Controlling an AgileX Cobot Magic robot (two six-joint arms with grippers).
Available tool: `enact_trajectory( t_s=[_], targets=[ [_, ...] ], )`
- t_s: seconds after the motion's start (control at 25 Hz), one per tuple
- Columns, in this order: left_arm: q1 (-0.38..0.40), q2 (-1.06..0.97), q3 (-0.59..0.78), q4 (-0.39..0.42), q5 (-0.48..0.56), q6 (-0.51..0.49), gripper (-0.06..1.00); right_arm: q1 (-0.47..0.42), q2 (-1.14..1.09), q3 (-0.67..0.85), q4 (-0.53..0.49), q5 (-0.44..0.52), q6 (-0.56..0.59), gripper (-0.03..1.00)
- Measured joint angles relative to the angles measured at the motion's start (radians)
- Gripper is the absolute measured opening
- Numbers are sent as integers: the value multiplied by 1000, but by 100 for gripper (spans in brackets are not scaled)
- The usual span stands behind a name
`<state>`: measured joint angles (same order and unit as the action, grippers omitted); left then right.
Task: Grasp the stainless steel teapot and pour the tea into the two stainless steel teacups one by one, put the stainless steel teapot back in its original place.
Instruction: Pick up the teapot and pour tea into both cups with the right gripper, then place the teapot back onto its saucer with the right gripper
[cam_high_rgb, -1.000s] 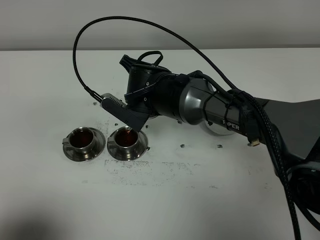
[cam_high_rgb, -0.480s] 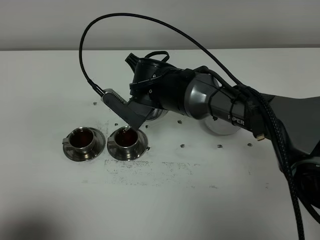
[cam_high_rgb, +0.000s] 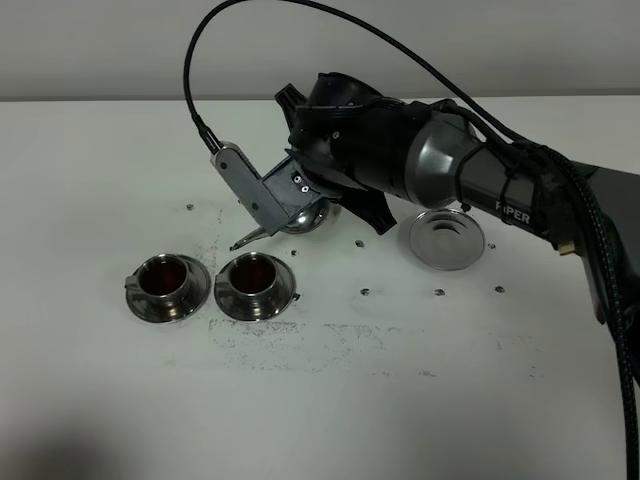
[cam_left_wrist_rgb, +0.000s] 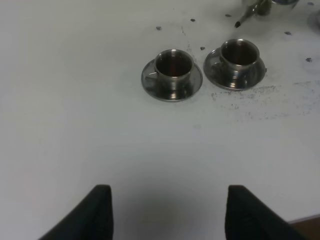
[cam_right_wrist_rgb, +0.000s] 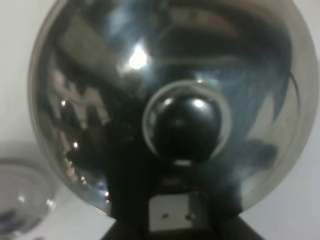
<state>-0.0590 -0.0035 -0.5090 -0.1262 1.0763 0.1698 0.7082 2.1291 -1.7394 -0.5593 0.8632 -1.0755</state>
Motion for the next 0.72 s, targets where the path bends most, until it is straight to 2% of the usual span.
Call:
enact_trajectory(
  t_s=[0.36, 0.72],
  targets=[
    [0, 0, 0, 0, 0, 0, 48, -30, -86, 5, 256, 48, 20, 17],
    [0, 0, 0, 0, 0, 0, 48, -40, -258, 240, 528, -23, 229, 17]
  ],
)
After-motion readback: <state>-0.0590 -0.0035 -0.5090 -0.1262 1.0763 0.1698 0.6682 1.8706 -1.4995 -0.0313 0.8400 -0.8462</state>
